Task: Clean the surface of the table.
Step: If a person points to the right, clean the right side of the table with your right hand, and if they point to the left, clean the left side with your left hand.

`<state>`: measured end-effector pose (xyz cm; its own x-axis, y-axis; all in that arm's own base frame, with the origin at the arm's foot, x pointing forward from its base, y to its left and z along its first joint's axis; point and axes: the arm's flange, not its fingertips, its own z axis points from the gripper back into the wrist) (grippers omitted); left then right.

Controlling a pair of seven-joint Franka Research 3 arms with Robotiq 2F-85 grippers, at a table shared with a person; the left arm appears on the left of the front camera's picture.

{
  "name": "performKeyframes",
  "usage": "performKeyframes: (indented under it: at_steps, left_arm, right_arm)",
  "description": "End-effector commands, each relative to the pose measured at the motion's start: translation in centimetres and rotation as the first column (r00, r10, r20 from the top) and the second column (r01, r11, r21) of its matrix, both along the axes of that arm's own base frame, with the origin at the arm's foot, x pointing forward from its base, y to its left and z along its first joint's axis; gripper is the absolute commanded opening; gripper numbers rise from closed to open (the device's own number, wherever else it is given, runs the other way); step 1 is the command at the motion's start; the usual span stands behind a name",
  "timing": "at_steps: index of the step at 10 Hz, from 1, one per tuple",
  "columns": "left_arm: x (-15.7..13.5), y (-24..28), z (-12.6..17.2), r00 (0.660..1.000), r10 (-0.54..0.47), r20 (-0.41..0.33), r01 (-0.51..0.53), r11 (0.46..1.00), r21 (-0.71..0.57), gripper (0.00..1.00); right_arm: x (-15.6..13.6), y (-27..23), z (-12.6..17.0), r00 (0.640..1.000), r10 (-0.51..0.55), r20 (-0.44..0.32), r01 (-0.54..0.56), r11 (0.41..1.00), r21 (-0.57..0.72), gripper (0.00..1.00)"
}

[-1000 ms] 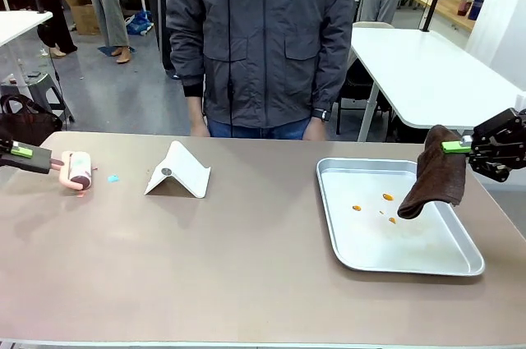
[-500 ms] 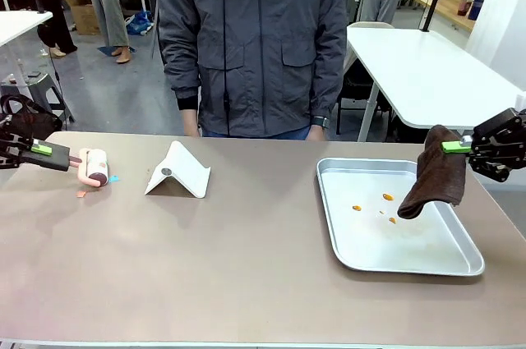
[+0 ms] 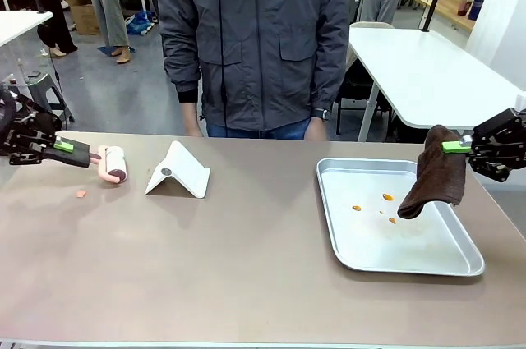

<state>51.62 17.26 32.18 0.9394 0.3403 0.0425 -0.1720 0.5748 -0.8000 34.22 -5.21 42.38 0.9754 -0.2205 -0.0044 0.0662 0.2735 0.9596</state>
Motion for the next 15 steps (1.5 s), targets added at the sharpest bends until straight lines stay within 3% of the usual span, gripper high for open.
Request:
performKeyframes:
  at_steps: [1, 4, 6, 9, 12, 14, 15]
  left_arm:
    - [0.0, -1.8, -2.8, 0.998, -0.027, -0.063, 0.030, 0.998, 0.054, 0.22]
    - [0.3, -1.9, -1.5, 1.000, -0.023, -0.020, 0.023, 1.000, 0.021, 0.22]
    - [-1.4, -0.6, 3.1, 0.993, -0.004, 0.116, 0.014, 0.996, -0.090, 0.22]
    - [-5.7, 3.0, 10.4, 0.952, 0.024, 0.307, 0.042, 0.977, -0.209, 0.22]
    - [-11.5, 7.8, 12.7, 0.956, -0.038, 0.289, 0.120, 0.955, -0.270, 0.22]
    - [-16.7, 11.2, 12.8, 0.964, -0.105, 0.246, 0.185, 0.926, -0.329, 0.22]
    - [-18.7, 12.6, 12.4, 0.964, -0.087, 0.251, 0.169, 0.931, -0.325, 0.22]
  right_arm:
    - [-0.1, 0.3, 0.6, 1.000, -0.005, -0.009, 0.005, 1.000, 0.020, 0.00]
    - [-0.1, 0.3, 0.6, 1.000, -0.005, -0.009, 0.005, 1.000, 0.020, 0.00]
    - [-0.1, 0.3, 0.6, 1.000, -0.005, -0.009, 0.005, 1.000, 0.020, 0.00]
    - [-0.1, 0.3, 0.6, 1.000, -0.005, -0.009, 0.005, 1.000, 0.020, 0.00]
    - [-0.1, 0.3, 0.6, 1.000, -0.005, -0.009, 0.005, 1.000, 0.020, 0.00]
    - [-0.1, 0.3, 0.6, 1.000, -0.005, -0.009, 0.005, 1.000, 0.020, 0.00]
    - [-0.1, 0.3, 0.6, 1.000, -0.005, -0.009, 0.005, 1.000, 0.020, 0.00]
